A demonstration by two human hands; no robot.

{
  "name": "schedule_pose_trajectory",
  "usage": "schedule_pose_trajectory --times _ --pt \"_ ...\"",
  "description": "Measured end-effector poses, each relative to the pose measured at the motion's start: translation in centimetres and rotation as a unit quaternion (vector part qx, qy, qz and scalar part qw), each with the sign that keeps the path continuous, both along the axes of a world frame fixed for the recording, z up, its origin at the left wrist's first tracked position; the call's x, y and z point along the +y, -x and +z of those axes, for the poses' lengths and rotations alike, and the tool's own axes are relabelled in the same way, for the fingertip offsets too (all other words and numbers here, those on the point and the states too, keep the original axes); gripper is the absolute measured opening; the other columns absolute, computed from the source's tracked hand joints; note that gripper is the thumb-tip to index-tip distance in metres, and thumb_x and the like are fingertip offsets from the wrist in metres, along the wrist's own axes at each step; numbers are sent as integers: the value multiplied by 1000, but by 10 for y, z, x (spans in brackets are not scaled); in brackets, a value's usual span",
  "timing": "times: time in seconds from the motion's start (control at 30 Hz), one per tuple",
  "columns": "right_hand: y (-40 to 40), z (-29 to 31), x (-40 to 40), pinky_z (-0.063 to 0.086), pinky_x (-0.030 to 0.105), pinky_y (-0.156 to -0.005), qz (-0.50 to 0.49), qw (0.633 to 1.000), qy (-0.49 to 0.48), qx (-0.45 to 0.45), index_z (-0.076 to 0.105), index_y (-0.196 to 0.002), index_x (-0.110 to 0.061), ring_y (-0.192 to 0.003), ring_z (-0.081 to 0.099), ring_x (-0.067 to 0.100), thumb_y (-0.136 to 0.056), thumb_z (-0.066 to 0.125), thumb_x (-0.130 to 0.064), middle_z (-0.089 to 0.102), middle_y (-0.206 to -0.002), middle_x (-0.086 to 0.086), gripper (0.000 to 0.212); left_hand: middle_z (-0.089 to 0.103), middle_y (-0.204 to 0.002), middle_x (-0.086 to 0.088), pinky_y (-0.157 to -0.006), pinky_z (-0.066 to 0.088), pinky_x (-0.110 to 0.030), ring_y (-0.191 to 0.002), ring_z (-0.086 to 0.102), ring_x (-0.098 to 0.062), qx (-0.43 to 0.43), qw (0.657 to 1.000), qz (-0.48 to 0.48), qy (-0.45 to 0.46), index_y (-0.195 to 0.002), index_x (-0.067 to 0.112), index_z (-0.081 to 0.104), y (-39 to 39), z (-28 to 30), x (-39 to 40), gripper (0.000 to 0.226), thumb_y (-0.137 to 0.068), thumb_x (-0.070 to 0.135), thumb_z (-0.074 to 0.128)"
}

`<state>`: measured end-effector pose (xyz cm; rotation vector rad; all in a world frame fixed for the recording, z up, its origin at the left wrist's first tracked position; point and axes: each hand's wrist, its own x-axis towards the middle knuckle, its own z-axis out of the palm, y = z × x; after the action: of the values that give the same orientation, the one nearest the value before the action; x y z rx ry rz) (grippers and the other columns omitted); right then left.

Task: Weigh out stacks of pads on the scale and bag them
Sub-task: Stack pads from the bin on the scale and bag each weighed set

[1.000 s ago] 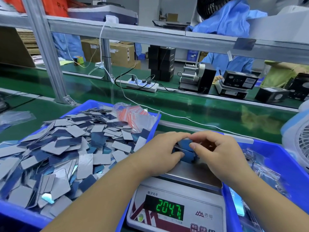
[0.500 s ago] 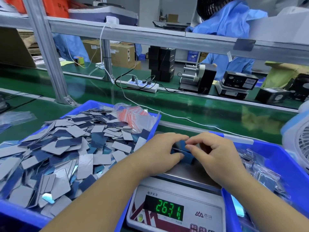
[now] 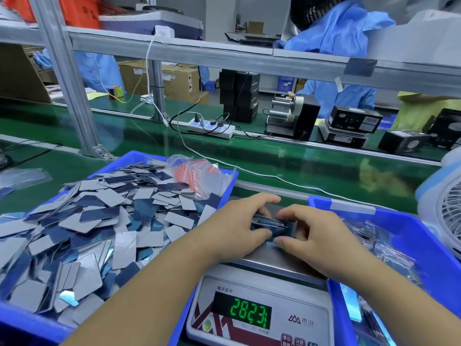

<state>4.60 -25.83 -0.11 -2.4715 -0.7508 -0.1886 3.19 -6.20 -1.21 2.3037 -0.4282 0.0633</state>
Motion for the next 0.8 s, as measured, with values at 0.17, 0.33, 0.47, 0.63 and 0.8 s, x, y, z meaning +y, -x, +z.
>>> schedule_pose_trajectory --times 0.17,0.33,0.47,0.63,0.8 --pt "1 -2 8 38 5 -62 -4 1000 -20 -2 64 -91 -42 -63 56 -3 -76 78 -18 55 -68 -45 31 54 -121 13 -106 41 -25 -120 50 -3 22 999 -6 23 -145 37 39 1 2 -3 66 -89 11 61" --pt "3 -3 17 38 2 -67 11 999 -27 -13 70 -102 -35 -75 57 -14 -73 75 -14 61 -75 -39 36 48 -131 7 -93 45 -14 -123 48 3 70 991 -39 110 -145 38 37 2 5 -15 80 -80 -8 50" --pt "3 -4 20 38 3 -70 15 999 -35 -15 73 -102 -32 -81 58 -13 -74 71 -13 70 -91 -26 34 45 -135 4 -101 45 -19 -129 46 -4 75 986 -31 145 -143 37 40 -2 6 -20 80 -80 -12 49" --pt "2 0 13 35 1 -66 -31 999 -33 -30 70 -93 -34 -72 52 -19 -72 77 -18 53 -71 -49 27 35 -145 12 -111 29 -18 -139 28 0 41 997 -21 55 -148 40 33 0 6 -11 82 -70 23 48" --pt "0 -1 11 37 1 -64 -18 1000 -18 18 66 -102 -39 -64 54 -16 -74 77 -19 52 -60 -45 36 22 -160 7 -124 1 -40 -150 3 -12 39 972 -14 -232 -159 31 12 1 -2 -9 89 -73 48 28"
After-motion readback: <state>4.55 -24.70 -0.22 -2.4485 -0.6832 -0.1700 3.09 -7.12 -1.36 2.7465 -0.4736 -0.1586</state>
